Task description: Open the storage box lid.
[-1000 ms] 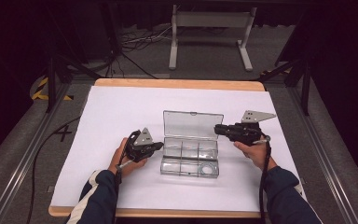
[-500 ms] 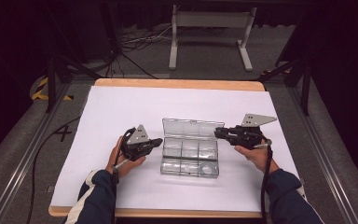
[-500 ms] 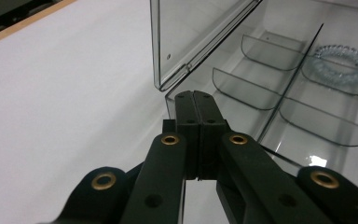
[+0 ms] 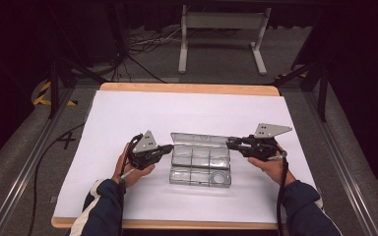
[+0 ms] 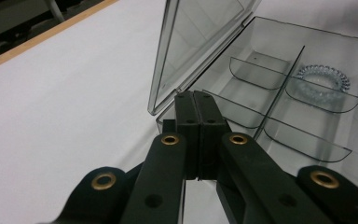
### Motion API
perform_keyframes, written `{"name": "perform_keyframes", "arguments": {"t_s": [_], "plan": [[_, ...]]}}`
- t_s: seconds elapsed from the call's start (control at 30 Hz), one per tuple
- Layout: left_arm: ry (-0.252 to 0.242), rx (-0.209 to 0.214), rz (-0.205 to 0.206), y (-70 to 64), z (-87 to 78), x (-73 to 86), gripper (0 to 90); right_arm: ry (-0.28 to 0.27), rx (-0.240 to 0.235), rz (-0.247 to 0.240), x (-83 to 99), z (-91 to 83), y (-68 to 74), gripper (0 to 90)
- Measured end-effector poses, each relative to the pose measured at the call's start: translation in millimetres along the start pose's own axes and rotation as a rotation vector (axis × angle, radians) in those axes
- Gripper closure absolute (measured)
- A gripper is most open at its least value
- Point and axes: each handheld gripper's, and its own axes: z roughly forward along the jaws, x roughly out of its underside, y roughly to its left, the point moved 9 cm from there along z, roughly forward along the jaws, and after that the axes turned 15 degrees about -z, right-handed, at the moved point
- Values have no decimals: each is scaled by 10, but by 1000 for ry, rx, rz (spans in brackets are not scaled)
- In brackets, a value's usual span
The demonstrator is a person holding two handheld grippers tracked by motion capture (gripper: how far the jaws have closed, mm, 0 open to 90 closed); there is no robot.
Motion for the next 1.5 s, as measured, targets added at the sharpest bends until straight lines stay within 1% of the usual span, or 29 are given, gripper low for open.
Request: {"name": "perform_keyframes", "arguments": {"t_s": [0.2,0.27,0.3,0.4,0.63,0.67,0.93,1.0,1.1,1.17,1.2,1.27,1.4,1.5], "plan": [[-9,5,3,-25,-6,-40,900,10,7,-12,2,-6,29,741],[-19,16,-9,-41,-9,-61,900,11,10,-14,4,-7,36,738],[-19,15,-2,-37,-9,-71,900,11,10,-12,6,-8,36,737],[-26,18,-9,-36,-8,-88,900,12,13,-12,7,-8,39,734],[-22,24,-9,-38,3,-89,900,31,24,-22,23,-29,67,711],[-21,23,-9,-38,4,-88,900,38,27,-25,31,-42,67,715],[-15,23,-6,-43,12,-79,900,54,27,-6,123,-123,86,750],[-12,24,-3,-43,15,-74,900,64,28,-5,159,-150,90,759],[-11,25,-5,-46,21,-69,900,85,34,10,216,-174,90,784],[-11,25,-7,-49,23,-67,900,89,35,9,230,-175,89,796],[-9,25,-7,-52,25,-63,900,93,33,16,248,-176,95,808],[-7,27,-6,-57,27,-62,900,113,26,17,280,-149,114,847],[-1,27,1,-59,35,-50,900,122,17,8,276,-110,154,875],[2,31,-2,-66,38,-43,900,122,22,6,271,-95,160,883]]}}
